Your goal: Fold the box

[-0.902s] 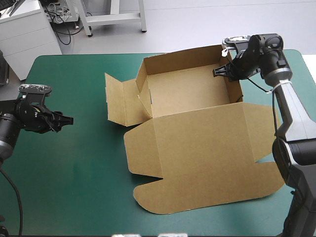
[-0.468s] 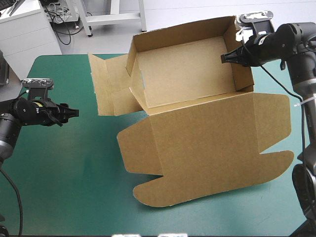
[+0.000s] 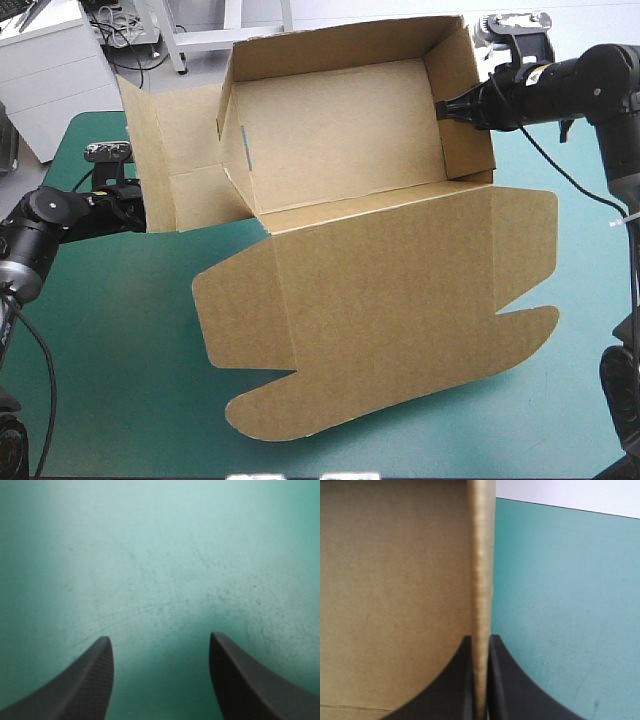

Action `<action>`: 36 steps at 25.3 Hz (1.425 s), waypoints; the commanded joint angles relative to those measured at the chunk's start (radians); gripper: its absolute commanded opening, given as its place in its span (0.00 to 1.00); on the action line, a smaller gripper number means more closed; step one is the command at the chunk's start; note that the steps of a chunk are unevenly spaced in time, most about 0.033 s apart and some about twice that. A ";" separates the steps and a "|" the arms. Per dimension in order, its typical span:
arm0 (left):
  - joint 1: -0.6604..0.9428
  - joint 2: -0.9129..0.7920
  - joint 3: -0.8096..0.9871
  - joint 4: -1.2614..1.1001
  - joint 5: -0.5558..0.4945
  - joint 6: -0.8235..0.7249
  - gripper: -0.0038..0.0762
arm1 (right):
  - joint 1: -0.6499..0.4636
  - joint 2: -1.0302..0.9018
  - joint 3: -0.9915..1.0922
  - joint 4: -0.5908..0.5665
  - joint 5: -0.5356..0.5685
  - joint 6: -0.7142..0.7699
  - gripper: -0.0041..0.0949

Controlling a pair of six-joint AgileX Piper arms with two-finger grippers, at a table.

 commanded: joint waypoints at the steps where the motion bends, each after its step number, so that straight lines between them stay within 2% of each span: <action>1: 0.003 -0.008 -0.027 -0.198 0.003 0.108 0.55 | -0.005 -0.044 -0.032 0.052 -0.076 0.000 0.02; 4: 0.003 0.000 -0.027 -0.368 0.061 0.224 0.55 | -0.005 -0.034 -0.032 0.050 -0.082 0.000 0.02; 6: 0.003 0.003 -0.027 -0.516 0.134 0.340 0.55 | -0.005 -0.025 -0.032 0.039 -0.095 0.000 0.02; 12: 0.003 0.003 -0.027 -0.621 0.248 0.405 0.55 | -0.005 -0.005 -0.032 -0.005 -0.109 0.000 0.02; 15: 0.003 0.003 -0.027 -0.682 0.292 0.407 0.55 | -0.018 0.002 -0.032 0.010 -0.109 0.000 0.02; 18: 0.003 0.003 -0.027 -0.828 0.383 0.484 0.55 | -0.043 0.006 -0.032 0.017 -0.113 0.000 0.02; 22: 0.003 0.003 -0.027 -1.030 0.477 0.507 0.55 | -0.087 0.006 -0.032 0.055 -0.113 -0.009 0.02; 29: -0.042 0.003 -0.119 -1.028 0.477 0.471 0.57 | -0.101 0.011 -0.032 0.061 -0.117 -0.009 0.02; 36: -0.098 0.003 -0.209 -1.028 0.444 0.448 0.67 | -0.101 0.013 -0.032 0.061 -0.117 -0.011 0.02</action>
